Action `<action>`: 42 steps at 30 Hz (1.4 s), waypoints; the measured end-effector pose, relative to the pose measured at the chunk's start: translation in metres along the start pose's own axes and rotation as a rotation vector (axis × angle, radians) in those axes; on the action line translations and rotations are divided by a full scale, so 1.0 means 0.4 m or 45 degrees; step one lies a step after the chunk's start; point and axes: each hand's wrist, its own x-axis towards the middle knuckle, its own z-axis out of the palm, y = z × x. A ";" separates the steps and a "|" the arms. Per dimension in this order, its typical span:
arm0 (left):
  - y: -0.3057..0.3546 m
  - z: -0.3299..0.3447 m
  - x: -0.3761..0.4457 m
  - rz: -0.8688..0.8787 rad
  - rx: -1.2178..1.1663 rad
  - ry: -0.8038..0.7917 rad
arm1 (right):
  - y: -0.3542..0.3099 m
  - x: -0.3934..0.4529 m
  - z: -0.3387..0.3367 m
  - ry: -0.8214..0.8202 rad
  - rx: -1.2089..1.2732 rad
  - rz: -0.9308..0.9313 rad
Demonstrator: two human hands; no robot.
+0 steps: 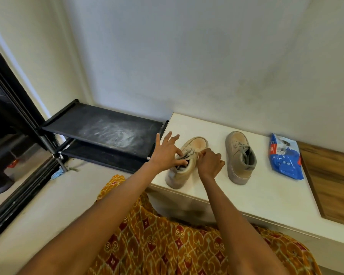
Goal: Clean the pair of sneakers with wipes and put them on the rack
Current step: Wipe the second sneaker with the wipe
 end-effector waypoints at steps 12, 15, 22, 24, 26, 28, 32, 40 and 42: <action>-0.027 0.007 -0.003 0.173 0.066 -0.171 | 0.050 -0.084 -0.004 -0.099 0.606 -0.150; -0.036 -0.005 0.004 0.211 0.099 -0.247 | 0.073 -0.126 -0.013 -0.112 0.728 -0.173; -0.006 -0.021 -0.003 0.125 0.114 -0.280 | 0.056 0.003 -0.002 -0.191 0.420 0.009; 0.006 -0.019 -0.001 0.097 0.133 -0.246 | 0.040 0.007 -0.004 -0.203 0.457 0.008; 0.009 -0.018 0.006 0.102 0.177 -0.217 | 0.035 -0.030 -0.011 -0.177 0.567 -0.035; 0.007 -0.017 0.010 0.112 0.200 -0.205 | 0.047 -0.089 -0.016 -0.130 0.725 -0.056; 0.001 -0.005 0.000 0.080 0.152 -0.187 | 0.091 -0.188 0.005 -0.101 0.917 -0.007; 0.018 -0.008 0.009 0.028 0.144 -0.222 | 0.081 -0.082 0.039 -0.185 0.859 0.348; 0.021 -0.013 0.018 0.030 0.141 -0.223 | 0.068 -0.099 0.035 -0.146 0.941 0.356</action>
